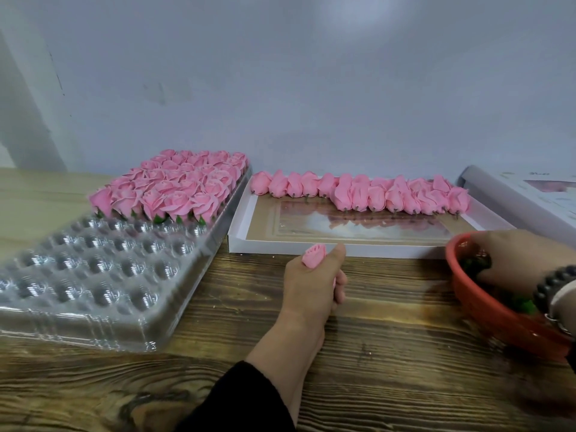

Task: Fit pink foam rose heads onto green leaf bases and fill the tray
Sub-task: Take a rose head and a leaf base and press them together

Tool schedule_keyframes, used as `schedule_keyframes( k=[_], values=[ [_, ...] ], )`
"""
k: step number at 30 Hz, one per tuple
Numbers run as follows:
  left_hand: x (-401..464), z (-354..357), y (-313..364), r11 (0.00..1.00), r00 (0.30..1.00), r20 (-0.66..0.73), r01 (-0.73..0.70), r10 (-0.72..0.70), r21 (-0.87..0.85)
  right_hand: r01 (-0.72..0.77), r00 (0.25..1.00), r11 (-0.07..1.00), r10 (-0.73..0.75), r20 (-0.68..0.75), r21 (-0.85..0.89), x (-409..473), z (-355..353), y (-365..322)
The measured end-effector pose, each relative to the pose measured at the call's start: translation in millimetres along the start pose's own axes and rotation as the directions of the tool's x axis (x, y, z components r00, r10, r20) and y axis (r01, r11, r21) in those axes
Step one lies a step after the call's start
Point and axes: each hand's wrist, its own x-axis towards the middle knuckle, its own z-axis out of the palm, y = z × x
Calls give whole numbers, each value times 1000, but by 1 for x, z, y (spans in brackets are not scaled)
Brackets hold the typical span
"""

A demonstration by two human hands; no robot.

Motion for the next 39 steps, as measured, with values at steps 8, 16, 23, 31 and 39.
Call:
schedule_keyframes(
  k=[8,16,23,31,39],
  values=[
    [0,0,1,1000,1000,2,9,-9,-6,22,1000,999,-21,-22,26,9,14,10],
    [0,0,1,1000,1000,10,19,-18,-9,-112,933,990,133,-334,82,21,18,17],
    [0,-1,1,1000,1000,18,10,-10,-6,-133,918,991,129,-375,17,31,26,11],
    [0,0,1,1000,1000,20,7,-7,18,-156,911,980,191,-366,124,33,26,22],
    [-1,0,3,1000,999,35,10,-11,19,-167,964,985,152,-217,-51,14,22,3]
  ],
)
